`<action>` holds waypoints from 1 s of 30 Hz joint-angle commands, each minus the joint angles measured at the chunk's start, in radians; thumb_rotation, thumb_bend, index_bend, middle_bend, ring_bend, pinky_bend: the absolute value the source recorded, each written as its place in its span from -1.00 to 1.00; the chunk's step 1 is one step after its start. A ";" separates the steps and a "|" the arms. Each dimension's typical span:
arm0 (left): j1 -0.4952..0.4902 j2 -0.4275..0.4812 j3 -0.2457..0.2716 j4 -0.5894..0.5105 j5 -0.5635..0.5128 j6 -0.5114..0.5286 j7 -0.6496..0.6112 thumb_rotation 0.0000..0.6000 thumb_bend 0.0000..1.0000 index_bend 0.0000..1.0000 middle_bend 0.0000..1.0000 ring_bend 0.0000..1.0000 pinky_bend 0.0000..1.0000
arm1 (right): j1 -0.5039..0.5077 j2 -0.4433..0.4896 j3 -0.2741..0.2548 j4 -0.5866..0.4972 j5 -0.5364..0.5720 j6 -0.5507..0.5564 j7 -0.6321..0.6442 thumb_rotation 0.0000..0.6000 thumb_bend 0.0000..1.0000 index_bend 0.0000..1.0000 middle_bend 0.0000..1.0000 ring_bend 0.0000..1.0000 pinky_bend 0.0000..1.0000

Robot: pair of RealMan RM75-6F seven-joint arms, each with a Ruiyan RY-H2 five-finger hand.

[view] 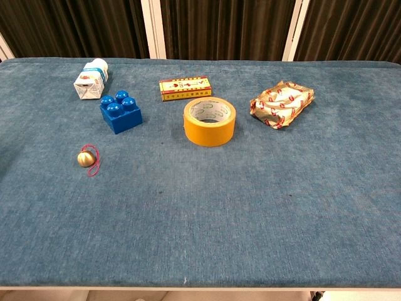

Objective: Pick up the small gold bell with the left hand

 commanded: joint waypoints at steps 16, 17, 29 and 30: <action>-0.005 -0.014 0.000 -0.002 0.001 -0.019 0.015 1.00 -0.67 -0.94 -1.00 -1.00 -0.76 | -0.007 0.001 0.000 -0.009 0.003 0.007 0.013 1.00 -0.40 -0.55 -0.69 -0.77 -0.94; -0.007 -0.018 0.001 -0.005 0.003 -0.022 0.016 1.00 -0.67 -0.94 -1.00 -1.00 -0.76 | -0.007 0.001 -0.002 -0.009 0.001 0.006 0.013 1.00 -0.40 -0.55 -0.69 -0.77 -0.94; -0.147 -0.147 -0.002 -0.016 0.001 -0.242 0.082 1.00 -0.67 -0.94 -1.00 -1.00 -0.76 | 0.000 0.004 -0.007 -0.012 0.006 -0.018 0.001 1.00 -0.40 -0.55 -0.69 -0.78 -0.97; -0.157 -0.154 -0.006 -0.019 -0.010 -0.260 0.095 1.00 -0.67 -0.91 -1.00 -1.00 -0.76 | 0.001 0.005 -0.007 -0.012 0.007 -0.021 0.003 1.00 -0.40 -0.55 -0.69 -0.78 -0.97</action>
